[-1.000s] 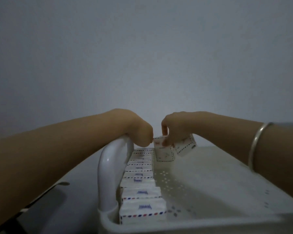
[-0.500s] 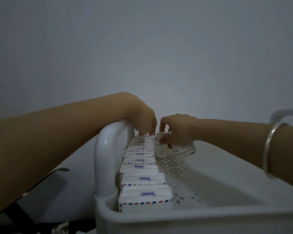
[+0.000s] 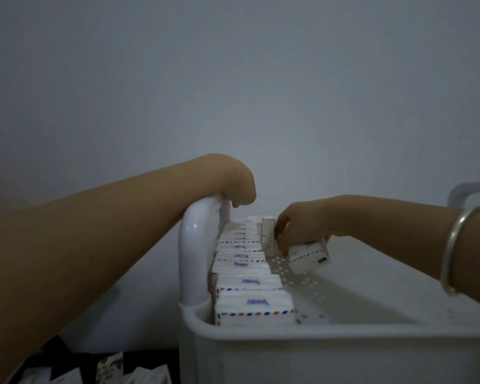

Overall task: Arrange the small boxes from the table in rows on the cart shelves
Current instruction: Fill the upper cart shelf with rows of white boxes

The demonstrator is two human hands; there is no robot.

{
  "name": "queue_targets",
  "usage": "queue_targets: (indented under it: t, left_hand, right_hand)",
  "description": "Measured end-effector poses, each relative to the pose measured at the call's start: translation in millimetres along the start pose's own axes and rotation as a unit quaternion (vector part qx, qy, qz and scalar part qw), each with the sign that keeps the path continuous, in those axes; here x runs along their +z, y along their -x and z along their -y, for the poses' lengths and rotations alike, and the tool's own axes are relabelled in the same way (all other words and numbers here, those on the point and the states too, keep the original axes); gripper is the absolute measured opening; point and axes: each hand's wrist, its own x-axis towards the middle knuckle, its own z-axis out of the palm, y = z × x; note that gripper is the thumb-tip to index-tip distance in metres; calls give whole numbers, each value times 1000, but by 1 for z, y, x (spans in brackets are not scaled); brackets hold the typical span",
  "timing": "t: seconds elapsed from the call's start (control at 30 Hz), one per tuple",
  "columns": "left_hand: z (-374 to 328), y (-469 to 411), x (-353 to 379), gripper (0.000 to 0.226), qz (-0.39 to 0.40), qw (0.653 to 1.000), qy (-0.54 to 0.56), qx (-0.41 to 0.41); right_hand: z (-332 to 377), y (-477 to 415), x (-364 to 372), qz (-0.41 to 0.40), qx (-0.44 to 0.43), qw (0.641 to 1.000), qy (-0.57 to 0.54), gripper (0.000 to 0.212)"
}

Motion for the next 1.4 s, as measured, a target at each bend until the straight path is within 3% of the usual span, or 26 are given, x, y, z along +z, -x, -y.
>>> queue_targets:
  t: [0.1,0.23,0.3,0.37,0.47,0.53,0.6,0.7,0.83,1.1,1.2,1.3,1.4]
  left_hand:
    - [6,-1,-1,35,82,992,89,-24]
    - [5,6,-1,35,78,985,151,-39]
    - [6,9,-2,33,38,986,159,-30]
    - [11,12,-4,26,-56,986,151,-44]
    - [22,16,-11,10,-267,950,131,-94]
    - [28,18,-15,12,-327,926,166,-91]
    - [31,23,-15,23,-349,911,204,-73]
    - [28,39,-10,27,-383,904,188,-25]
    - [24,61,-6,28,-399,899,180,26]
    - [28,109,-1,28,-416,881,217,55]
    - [15,136,13,25,-454,848,247,121]
    - [-1,161,34,22,-488,805,290,174]
    - [1,190,65,23,-510,778,311,194]
  right_hand:
    - [8,-1,4,18,-22,999,-28,35]
    - [21,-1,8,27,-30,999,-11,35]
    - [18,5,3,37,-18,999,-5,38]
    - [12,16,-5,8,-7,999,41,42]
    - [14,44,-19,-142,-23,984,101,58]
    - [22,71,-22,-209,-89,971,70,48]
    - [29,104,-16,-251,-158,954,34,37]
    - [30,148,6,-304,-233,921,71,28]
    - [29,176,25,-285,-279,916,45,32]
    - [15,174,29,-198,-198,949,-147,46]
    - [14,181,28,-182,-176,959,-125,52]
    - [17,188,36,-240,-148,959,-21,59]
    - [25,204,53,-331,-173,927,12,53]
